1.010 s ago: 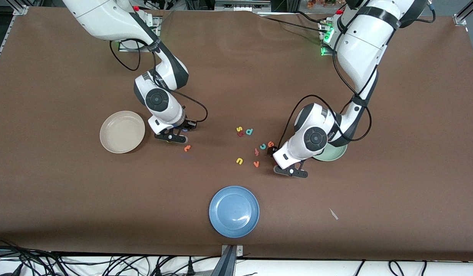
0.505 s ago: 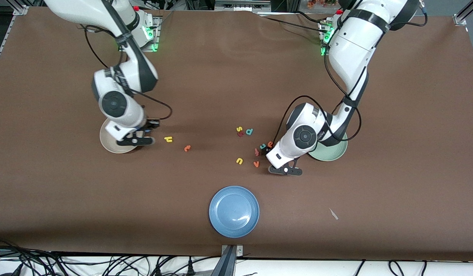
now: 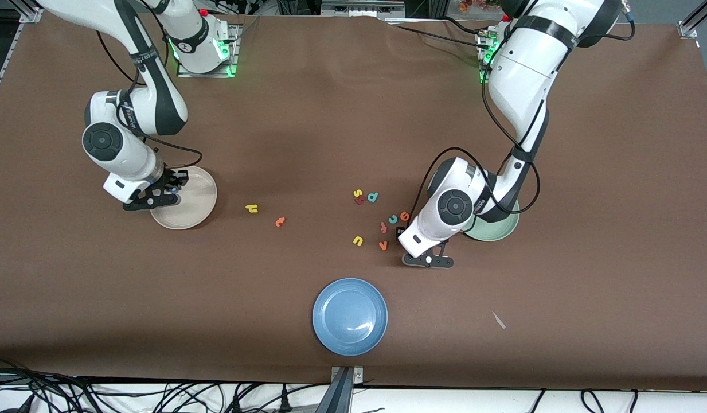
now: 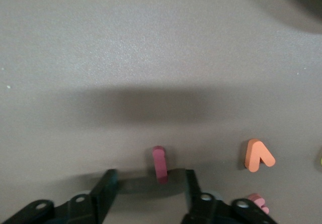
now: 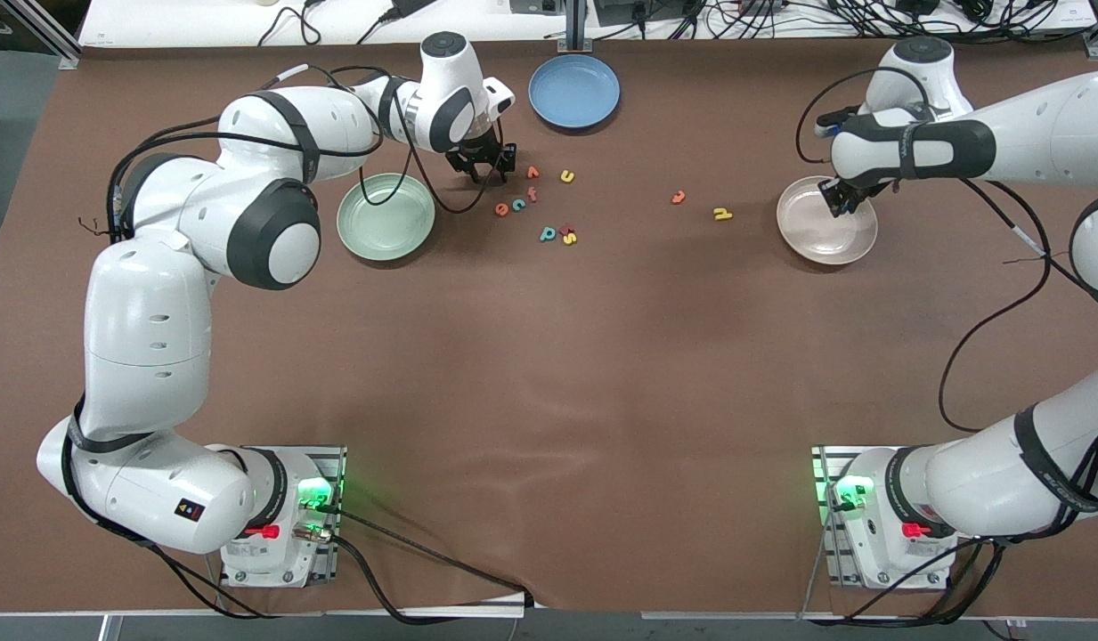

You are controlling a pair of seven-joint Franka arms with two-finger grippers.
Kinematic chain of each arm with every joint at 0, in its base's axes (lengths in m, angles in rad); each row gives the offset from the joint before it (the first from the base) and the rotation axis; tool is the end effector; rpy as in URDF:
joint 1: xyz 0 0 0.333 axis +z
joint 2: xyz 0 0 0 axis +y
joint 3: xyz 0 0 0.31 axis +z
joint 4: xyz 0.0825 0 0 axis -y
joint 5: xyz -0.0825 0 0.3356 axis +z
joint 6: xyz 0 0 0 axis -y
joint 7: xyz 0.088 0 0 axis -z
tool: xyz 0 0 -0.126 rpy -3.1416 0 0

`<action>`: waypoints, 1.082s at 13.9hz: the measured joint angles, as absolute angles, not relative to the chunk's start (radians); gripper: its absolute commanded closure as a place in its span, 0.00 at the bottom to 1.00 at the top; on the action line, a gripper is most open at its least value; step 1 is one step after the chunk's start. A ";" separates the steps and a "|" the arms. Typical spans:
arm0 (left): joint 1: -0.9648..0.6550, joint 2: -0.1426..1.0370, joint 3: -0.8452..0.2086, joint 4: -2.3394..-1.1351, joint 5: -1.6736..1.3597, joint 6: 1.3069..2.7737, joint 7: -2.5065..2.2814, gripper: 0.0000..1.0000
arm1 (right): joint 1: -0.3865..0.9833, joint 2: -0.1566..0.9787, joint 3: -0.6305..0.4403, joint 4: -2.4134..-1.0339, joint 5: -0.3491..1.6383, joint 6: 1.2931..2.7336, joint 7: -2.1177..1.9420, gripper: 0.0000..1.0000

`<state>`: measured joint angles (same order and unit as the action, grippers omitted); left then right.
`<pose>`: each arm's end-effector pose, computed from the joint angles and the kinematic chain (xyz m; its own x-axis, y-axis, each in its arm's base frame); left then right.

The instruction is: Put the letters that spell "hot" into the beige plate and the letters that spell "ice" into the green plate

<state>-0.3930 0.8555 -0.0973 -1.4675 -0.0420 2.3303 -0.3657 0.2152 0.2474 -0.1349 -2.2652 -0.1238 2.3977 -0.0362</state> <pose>0.6037 -0.3106 0.1817 0.9975 -0.0635 -0.0306 -0.0602 -0.9932 0.0996 0.4920 0.0365 0.2565 0.9710 0.2053 -0.1225 0.2180 -0.9707 0.1011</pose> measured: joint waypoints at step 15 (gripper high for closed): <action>-0.395 0.857 -0.094 -1.457 -0.016 2.329 -0.366 1.00 | 0.241 0.372 0.079 -2.054 0.052 2.340 0.256 0.00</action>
